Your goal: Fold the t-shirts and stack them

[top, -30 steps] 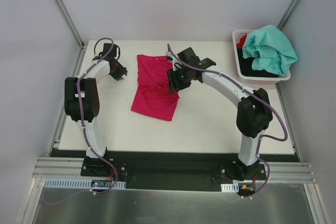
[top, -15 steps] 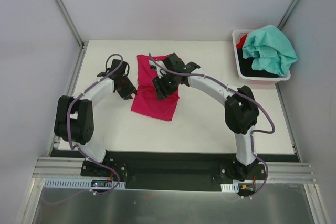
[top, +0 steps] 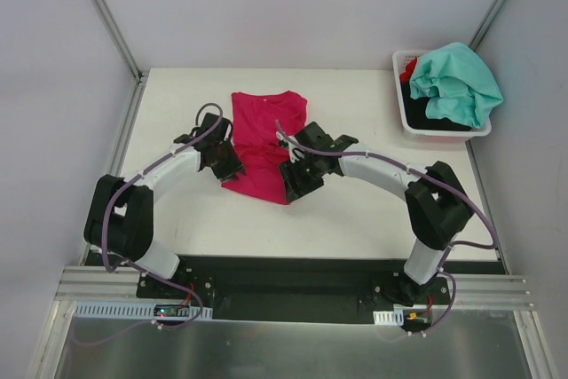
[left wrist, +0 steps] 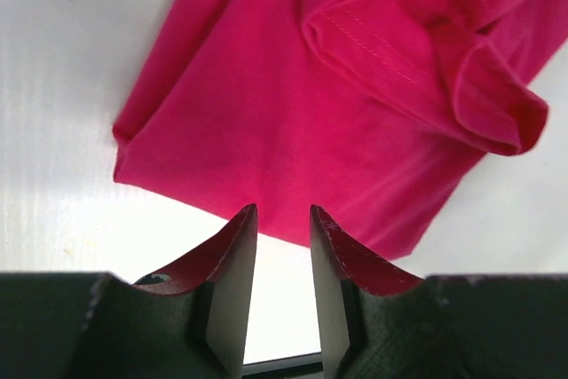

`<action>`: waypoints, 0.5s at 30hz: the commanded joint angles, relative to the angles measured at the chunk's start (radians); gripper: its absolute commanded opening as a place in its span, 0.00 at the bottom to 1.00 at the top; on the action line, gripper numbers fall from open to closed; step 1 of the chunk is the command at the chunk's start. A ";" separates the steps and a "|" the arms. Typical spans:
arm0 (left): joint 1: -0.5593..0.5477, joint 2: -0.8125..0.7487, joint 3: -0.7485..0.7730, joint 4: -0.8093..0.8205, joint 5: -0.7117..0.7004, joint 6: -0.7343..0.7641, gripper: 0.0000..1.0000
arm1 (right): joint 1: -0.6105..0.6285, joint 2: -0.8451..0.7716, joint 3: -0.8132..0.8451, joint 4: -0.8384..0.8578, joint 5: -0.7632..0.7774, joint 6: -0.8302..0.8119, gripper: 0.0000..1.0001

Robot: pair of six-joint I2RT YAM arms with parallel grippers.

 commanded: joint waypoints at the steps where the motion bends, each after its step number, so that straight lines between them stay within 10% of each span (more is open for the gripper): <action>1: 0.003 0.030 -0.019 0.010 -0.043 0.025 0.30 | 0.000 -0.084 -0.063 0.044 0.027 0.064 0.56; 15: 0.014 0.159 -0.115 0.128 -0.063 0.020 0.29 | -0.014 -0.001 -0.066 0.158 0.018 0.078 0.55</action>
